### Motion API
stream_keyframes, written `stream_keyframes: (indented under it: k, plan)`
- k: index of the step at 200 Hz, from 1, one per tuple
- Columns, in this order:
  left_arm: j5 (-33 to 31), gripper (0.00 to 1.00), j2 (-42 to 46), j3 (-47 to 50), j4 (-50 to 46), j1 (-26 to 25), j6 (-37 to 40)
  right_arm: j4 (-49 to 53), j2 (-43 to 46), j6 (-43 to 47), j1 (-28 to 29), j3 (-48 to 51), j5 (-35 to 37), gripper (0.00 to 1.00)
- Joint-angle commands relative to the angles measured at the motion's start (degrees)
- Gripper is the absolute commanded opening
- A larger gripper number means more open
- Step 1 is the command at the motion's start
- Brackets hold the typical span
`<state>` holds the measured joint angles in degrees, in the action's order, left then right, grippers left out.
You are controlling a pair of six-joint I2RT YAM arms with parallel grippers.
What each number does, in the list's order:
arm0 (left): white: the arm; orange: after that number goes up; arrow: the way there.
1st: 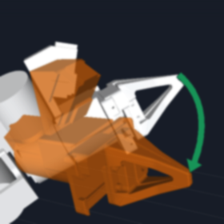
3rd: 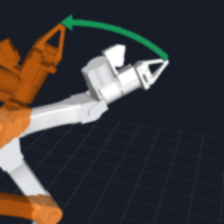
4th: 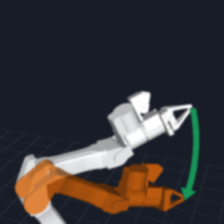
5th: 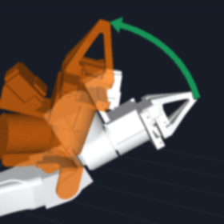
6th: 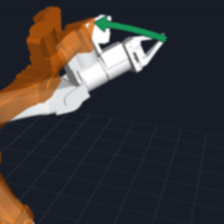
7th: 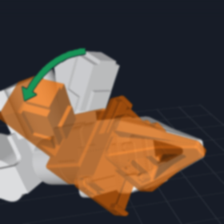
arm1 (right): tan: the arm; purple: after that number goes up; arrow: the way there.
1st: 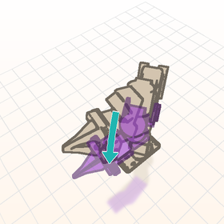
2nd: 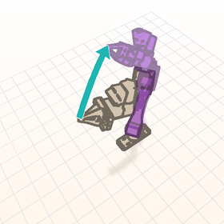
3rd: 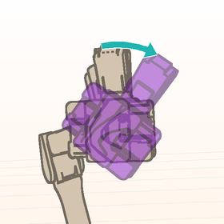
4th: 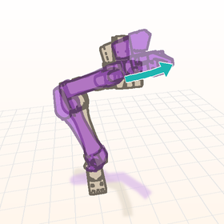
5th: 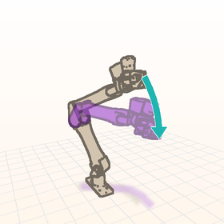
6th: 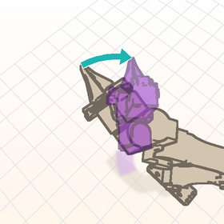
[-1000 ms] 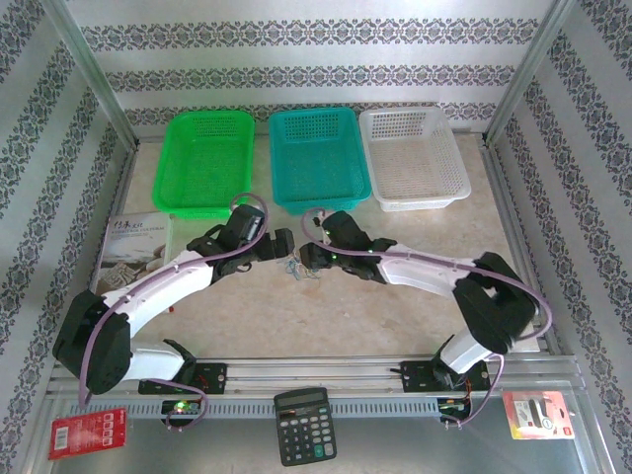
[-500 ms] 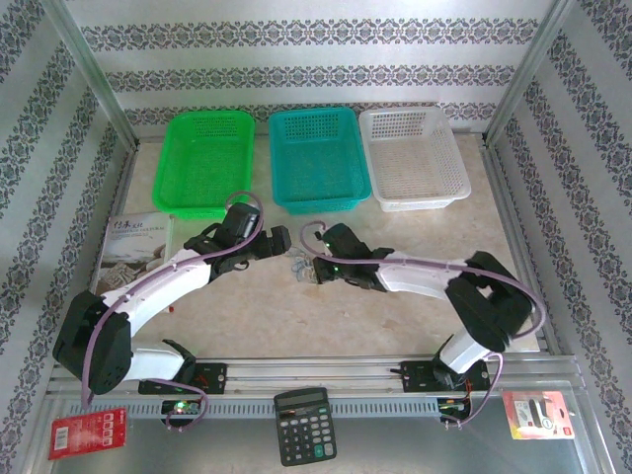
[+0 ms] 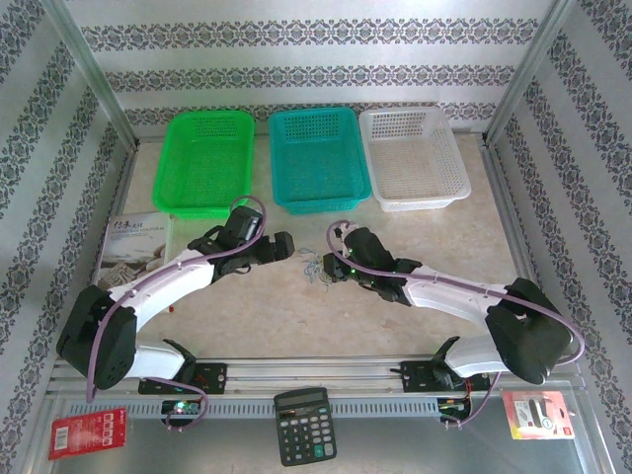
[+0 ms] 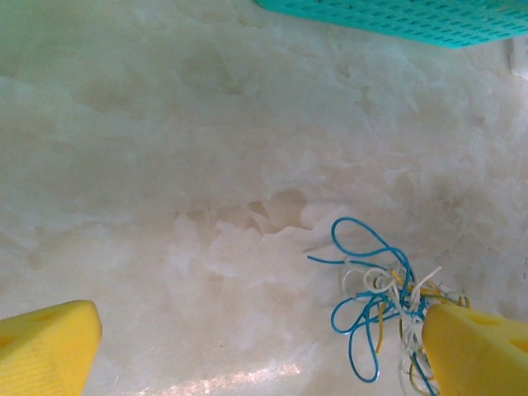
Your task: Untangle the cables
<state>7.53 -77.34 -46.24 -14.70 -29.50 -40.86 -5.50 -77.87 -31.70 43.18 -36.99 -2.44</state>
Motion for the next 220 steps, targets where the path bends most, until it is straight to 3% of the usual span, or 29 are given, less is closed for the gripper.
stream_keyframes:
  k: [1, 28, 57, 164, 220]
  plan:
    - [2.7, 1.00, -1.3, 0.5, 2.4, 0.7, -0.9, -1.7, -1.2, -0.7, -0.9, 0.3, -0.6, 0.35]
    - [3.2, 1.00, -1.5, 0.7, 2.9, 0.7, -1.5, -1.0, 0.2, -0.8, -1.1, 0.2, 0.4, 0.43]
    - [2.7, 1.00, -1.3, 0.9, 2.8, 0.6, -1.8, 1.6, -0.3, 0.7, -1.1, -2.3, 0.8, 0.44]
    - [-0.3, 1.00, 2.6, 2.4, 1.0, 0.6, -2.7, 4.6, -13.2, 5.0, -0.9, -10.4, 2.2, 0.35]
    - [-0.1, 1.00, 2.5, 2.5, 1.3, 0.6, -2.7, 4.7, -15.2, 5.5, -1.2, -12.2, 2.4, 0.23]
